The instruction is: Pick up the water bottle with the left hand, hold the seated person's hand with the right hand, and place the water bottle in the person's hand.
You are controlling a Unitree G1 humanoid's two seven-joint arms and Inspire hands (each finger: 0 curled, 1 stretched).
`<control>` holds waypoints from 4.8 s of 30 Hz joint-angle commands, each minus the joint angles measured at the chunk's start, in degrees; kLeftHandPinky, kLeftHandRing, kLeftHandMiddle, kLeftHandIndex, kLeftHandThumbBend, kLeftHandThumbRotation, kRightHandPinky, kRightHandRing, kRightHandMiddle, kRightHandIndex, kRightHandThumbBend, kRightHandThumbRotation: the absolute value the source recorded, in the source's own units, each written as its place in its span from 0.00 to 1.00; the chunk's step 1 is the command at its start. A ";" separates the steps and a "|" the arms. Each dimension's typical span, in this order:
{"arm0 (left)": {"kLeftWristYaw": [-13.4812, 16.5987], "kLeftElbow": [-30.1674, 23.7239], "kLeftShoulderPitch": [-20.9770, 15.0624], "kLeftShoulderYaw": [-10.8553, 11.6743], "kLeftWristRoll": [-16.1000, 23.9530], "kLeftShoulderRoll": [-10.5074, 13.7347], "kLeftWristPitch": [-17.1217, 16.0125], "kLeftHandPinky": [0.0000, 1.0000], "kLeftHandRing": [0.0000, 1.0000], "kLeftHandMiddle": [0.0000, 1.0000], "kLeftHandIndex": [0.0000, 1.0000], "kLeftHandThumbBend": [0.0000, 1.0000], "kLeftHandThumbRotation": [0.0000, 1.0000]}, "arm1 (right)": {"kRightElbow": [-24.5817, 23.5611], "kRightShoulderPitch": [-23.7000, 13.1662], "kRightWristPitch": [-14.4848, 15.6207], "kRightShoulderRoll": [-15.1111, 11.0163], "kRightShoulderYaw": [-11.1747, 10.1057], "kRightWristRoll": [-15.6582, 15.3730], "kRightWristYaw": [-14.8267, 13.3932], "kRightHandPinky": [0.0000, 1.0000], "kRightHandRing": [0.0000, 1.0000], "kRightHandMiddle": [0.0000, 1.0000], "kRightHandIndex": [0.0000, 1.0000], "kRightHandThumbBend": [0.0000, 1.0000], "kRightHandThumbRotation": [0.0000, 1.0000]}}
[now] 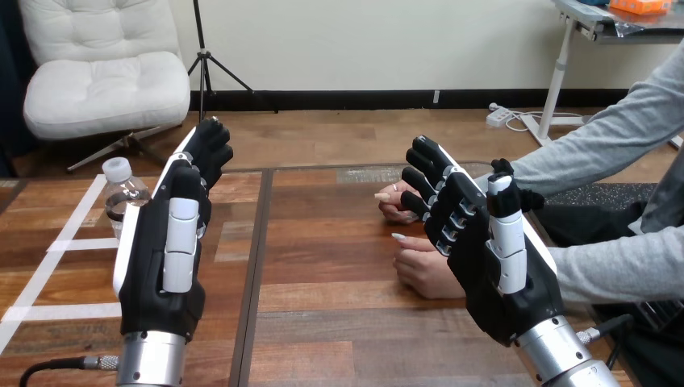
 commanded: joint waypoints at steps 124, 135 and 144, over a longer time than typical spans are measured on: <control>9.79 8.55 -15.99 14.96 4.26 10.98 -5.63 0.96 0.96 0.96 0.95 1.00 0.19 | -2.31 -1.98 0.26 0.04 0.13 0.26 0.64 1.00 1.00 0.99 0.96 0.84 1.00; 9.54 10.64 -17.66 15.57 4.46 11.48 -4.61 0.96 0.97 0.97 0.95 1.00 0.16 | -2.65 -1.76 0.54 0.19 0.26 0.22 0.45 1.00 1.00 0.98 0.96 0.84 1.00; 9.00 13.65 -18.88 15.44 5.21 12.89 -4.23 0.98 0.99 0.98 0.97 1.00 0.13 | -2.58 -1.70 0.40 0.20 0.27 0.06 0.37 1.00 1.00 0.98 0.96 0.84 1.00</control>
